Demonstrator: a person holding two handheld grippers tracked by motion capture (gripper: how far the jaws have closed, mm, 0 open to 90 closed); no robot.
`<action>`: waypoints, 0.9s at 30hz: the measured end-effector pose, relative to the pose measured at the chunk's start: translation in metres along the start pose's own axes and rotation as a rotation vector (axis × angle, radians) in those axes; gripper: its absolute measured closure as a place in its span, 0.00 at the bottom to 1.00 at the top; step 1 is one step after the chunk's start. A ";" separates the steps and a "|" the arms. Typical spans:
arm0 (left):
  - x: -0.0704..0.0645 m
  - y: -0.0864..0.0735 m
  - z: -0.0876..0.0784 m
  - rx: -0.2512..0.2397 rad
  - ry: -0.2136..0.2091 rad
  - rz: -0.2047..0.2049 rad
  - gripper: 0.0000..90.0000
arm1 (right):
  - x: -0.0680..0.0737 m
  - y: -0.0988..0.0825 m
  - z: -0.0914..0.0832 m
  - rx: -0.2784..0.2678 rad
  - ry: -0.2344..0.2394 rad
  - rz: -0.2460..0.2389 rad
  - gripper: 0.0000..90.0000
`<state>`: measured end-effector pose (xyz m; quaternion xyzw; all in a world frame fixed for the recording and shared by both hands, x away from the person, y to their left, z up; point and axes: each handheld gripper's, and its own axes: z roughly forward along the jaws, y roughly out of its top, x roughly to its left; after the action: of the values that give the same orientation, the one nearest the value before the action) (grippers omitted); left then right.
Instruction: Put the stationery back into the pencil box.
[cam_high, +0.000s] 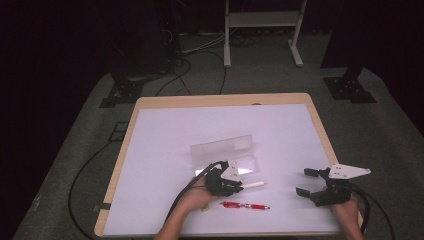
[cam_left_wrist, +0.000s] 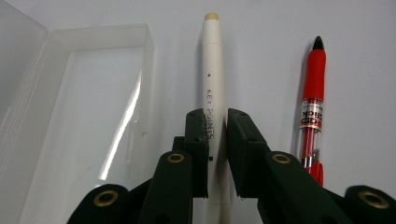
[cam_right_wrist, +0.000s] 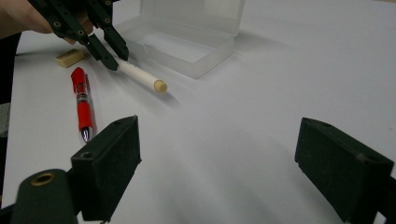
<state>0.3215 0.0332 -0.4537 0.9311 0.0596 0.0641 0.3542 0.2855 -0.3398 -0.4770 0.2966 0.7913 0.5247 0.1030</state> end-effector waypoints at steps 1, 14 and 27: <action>0.000 0.000 -0.001 -0.006 0.001 -0.005 0.88 | 0.000 0.000 0.000 0.000 0.000 0.000 0.15; 0.004 0.007 -0.018 -0.029 0.030 0.009 0.88 | 0.000 0.000 0.000 0.001 -0.001 0.001 0.15; 0.015 0.009 -0.032 -0.035 0.065 0.003 0.88 | 0.000 0.000 0.000 0.000 -0.001 0.001 0.15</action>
<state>0.3316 0.0500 -0.4225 0.9222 0.0686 0.0956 0.3684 0.2856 -0.3399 -0.4770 0.2974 0.7909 0.5247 0.1032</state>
